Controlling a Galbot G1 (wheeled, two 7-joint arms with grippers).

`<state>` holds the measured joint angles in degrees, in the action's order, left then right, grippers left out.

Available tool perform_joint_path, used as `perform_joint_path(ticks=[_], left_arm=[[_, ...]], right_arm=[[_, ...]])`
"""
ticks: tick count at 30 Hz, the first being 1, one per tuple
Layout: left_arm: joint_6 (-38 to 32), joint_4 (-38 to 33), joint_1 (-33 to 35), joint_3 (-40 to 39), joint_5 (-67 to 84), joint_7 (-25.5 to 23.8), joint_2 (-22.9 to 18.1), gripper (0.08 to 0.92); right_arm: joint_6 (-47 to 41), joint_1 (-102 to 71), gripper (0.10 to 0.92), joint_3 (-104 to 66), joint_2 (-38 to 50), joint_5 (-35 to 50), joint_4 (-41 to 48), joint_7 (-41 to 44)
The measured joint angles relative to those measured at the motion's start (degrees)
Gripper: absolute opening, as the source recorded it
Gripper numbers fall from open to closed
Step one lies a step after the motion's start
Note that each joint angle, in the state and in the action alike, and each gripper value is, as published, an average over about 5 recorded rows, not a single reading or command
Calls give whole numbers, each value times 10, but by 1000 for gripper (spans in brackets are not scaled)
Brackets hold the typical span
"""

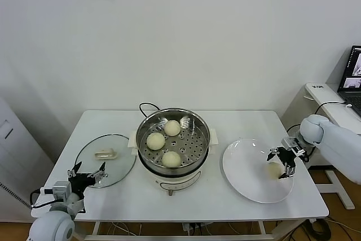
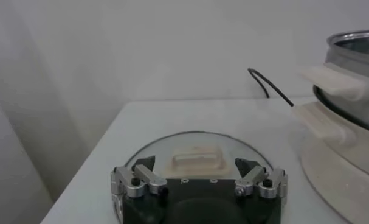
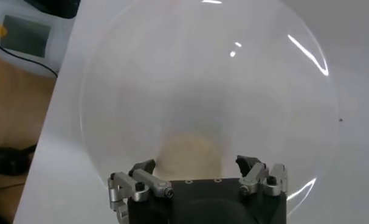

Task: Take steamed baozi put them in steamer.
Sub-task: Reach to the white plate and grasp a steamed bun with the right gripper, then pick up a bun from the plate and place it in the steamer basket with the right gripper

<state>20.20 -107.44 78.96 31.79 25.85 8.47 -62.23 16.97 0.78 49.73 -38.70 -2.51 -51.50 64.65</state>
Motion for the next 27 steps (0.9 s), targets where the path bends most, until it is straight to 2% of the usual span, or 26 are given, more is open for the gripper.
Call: perform_joint_path(ticks=[5,8,16,27], left_arm=[[0,0,0,0,0,0,0,823],[0,-1,1,0,-1,0,-1,823],[3,-2,0,1,-1,1,-1,823],[5,-9,1,2,0,1,1,823]], right_arm=[[-6,-7,513,-10,0,-1,1,5],[-10,-8,462,-12,1,2,0,9],[-40,34,450,40,21,49,-29,17],[-128,257,450,269,20,216,-114,16]])
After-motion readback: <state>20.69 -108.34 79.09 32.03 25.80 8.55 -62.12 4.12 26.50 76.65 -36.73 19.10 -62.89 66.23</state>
